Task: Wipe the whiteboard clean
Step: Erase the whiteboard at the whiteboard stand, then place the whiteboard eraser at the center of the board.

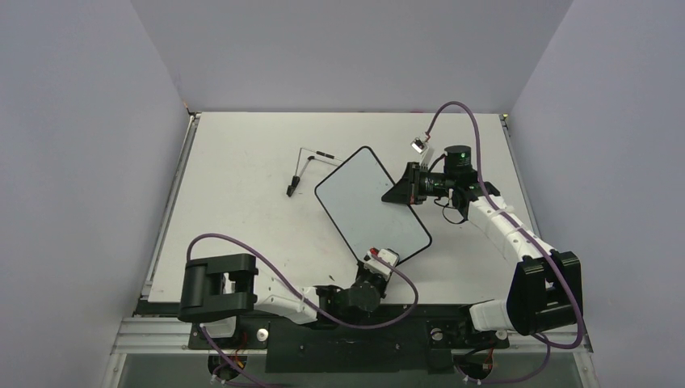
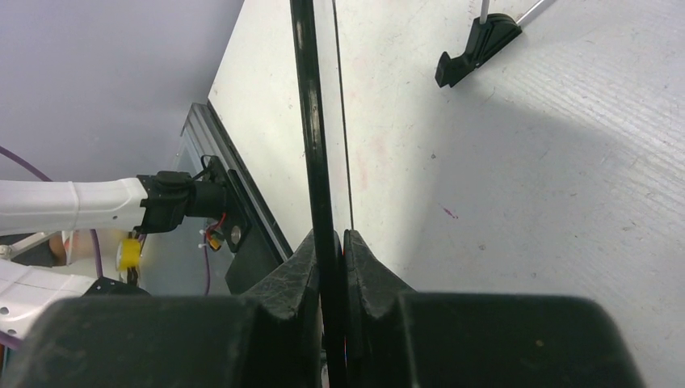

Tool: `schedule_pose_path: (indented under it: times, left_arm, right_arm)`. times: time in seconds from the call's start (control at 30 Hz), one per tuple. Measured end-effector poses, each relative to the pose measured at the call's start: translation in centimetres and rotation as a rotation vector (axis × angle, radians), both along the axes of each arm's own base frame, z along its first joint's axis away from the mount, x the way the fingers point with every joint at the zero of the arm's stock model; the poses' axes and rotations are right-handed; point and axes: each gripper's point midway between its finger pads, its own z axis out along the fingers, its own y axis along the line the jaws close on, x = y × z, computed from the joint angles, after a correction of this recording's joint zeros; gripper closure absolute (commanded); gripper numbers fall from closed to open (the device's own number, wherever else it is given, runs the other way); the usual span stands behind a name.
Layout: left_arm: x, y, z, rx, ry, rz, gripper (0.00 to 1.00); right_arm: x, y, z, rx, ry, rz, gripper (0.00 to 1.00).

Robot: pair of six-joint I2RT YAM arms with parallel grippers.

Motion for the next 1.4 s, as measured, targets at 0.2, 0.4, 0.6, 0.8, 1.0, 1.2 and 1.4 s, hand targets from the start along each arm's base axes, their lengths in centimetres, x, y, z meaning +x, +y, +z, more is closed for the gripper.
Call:
schedule_pose_path:
  times: [0.2,0.4,0.6,0.8,1.0,1.2,1.4]
  left_arm:
    - [-0.1,0.5,-1.3,0.025,0.028,0.009,1.0]
    - [0.1,3.5,-4.3,0.08,0.081,0.037,1.0]
    - [1.7,8.1,-5.9,0.13,0.122,0.111,1.0]
    - [3.2,10.4,-4.0,0.092,0.124,0.152,1.0]
    - [4.2,12.2,0.0,-0.06,0.13,0.133,1.0]
    - [5.8,15.1,2.9,-0.208,0.16,0.111,1.0]
    - [7.5,19.0,4.2,-0.269,0.208,0.124,1.0]
  right_arm:
    - [0.0,-0.1,-0.3,-0.005,0.001,-0.002,1.0]
    - [0.1,-0.1,-0.3,-0.007,-0.005,-0.007,1.0]
    - [0.2,-0.1,-0.3,-0.007,-0.001,-0.013,1.0]
    - [-0.4,-0.2,-0.6,-0.008,0.041,-0.01,1.0]
    - [-2.0,-0.7,-1.9,-0.062,0.088,0.028,1.0]
    - [-2.8,-1.2,-1.8,-0.189,-0.005,0.11,1.0]
    - [-3.6,-2.0,-1.8,-0.296,-0.09,0.192,1.0]
